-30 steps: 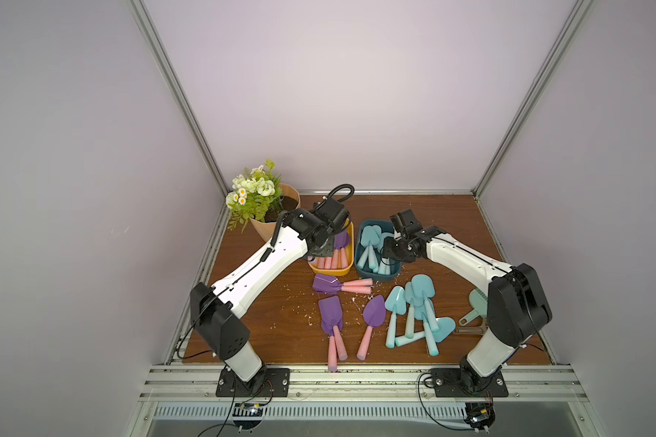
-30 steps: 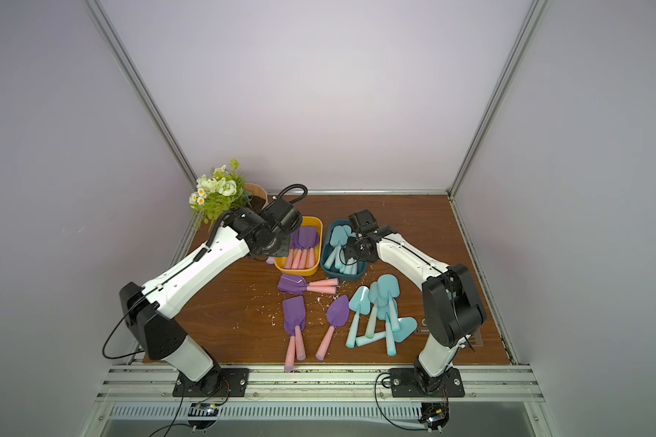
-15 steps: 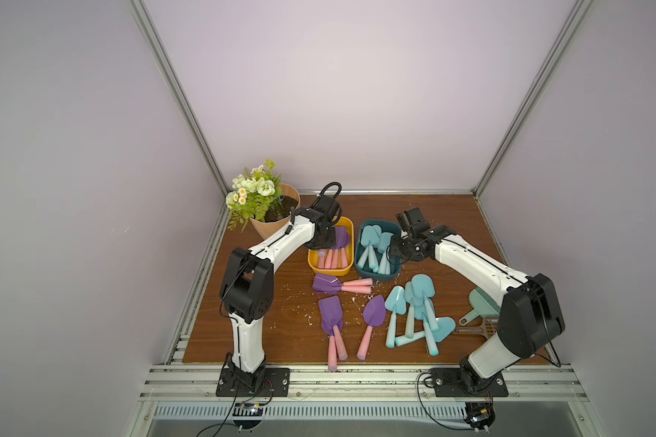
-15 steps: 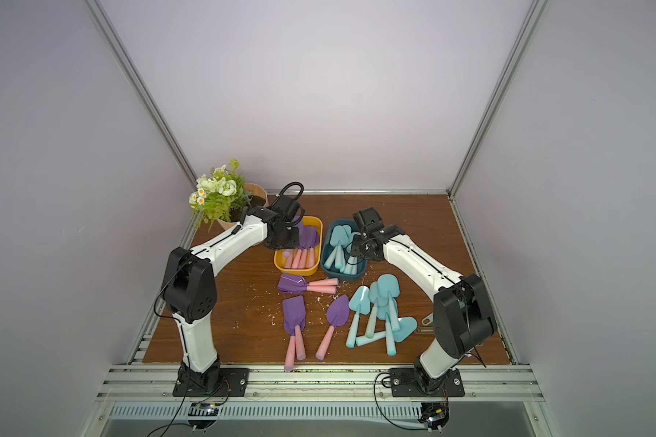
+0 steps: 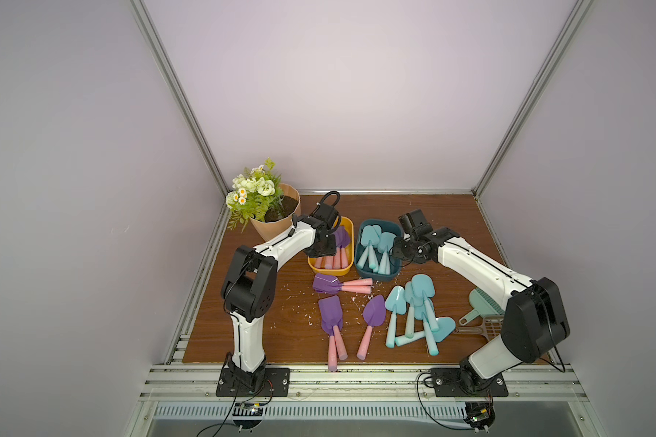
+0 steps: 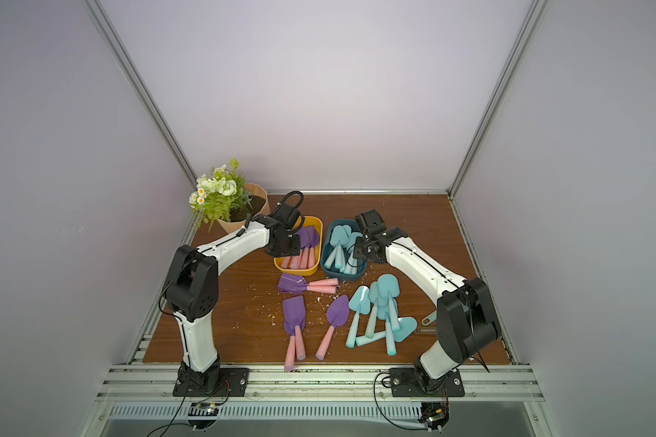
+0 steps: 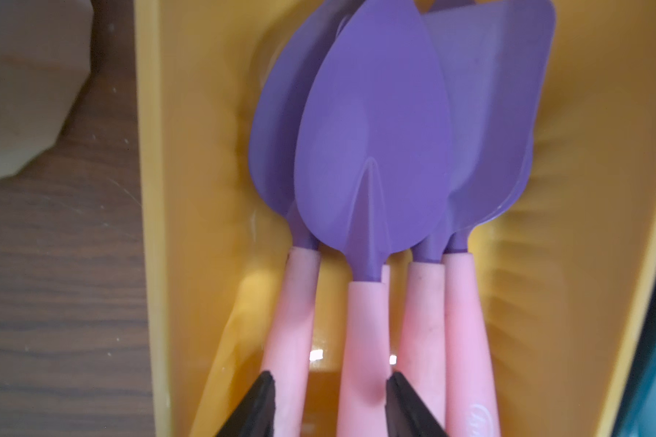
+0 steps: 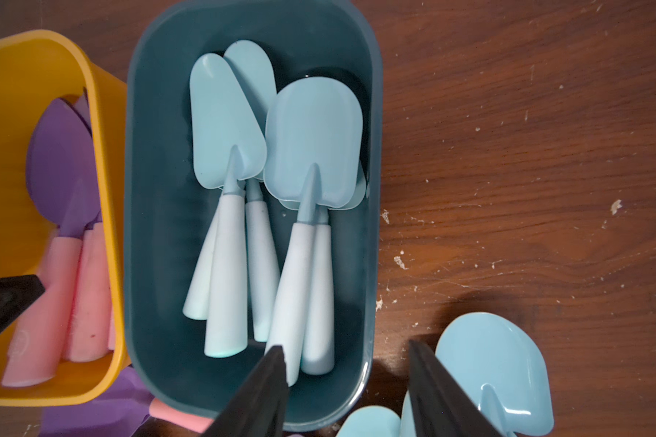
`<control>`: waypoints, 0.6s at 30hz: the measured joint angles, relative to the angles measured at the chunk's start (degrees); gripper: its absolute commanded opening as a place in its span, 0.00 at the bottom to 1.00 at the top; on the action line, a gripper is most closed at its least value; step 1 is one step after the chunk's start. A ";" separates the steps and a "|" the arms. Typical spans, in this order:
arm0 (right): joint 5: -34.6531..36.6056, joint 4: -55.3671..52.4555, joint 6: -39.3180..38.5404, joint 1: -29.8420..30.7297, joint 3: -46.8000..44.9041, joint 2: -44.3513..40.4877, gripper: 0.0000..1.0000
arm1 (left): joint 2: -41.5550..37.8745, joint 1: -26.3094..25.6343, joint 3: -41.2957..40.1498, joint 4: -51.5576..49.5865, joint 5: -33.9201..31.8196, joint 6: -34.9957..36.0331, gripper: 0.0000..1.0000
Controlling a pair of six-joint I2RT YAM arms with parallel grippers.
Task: Sort the small shovels by color and place them into the storage box
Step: Place the shovel in the storage box.
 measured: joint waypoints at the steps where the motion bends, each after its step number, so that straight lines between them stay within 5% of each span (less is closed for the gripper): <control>1: -0.15 0.09 0.17 0.00 -0.46 0.00 0.56 | -0.20 -0.02 -0.15 0.11 0.15 -0.04 0.52; 9: -3.04 -0.87 2.97 0.00 -12.24 -4.92 0.56 | -5.11 -0.46 -0.31 2.08 0.24 -0.24 0.52; 18: 4.07 -7.06 10.23 -0.13 -20.83 -16.65 0.56 | -6.75 -0.83 -0.44 3.91 0.48 -0.28 0.52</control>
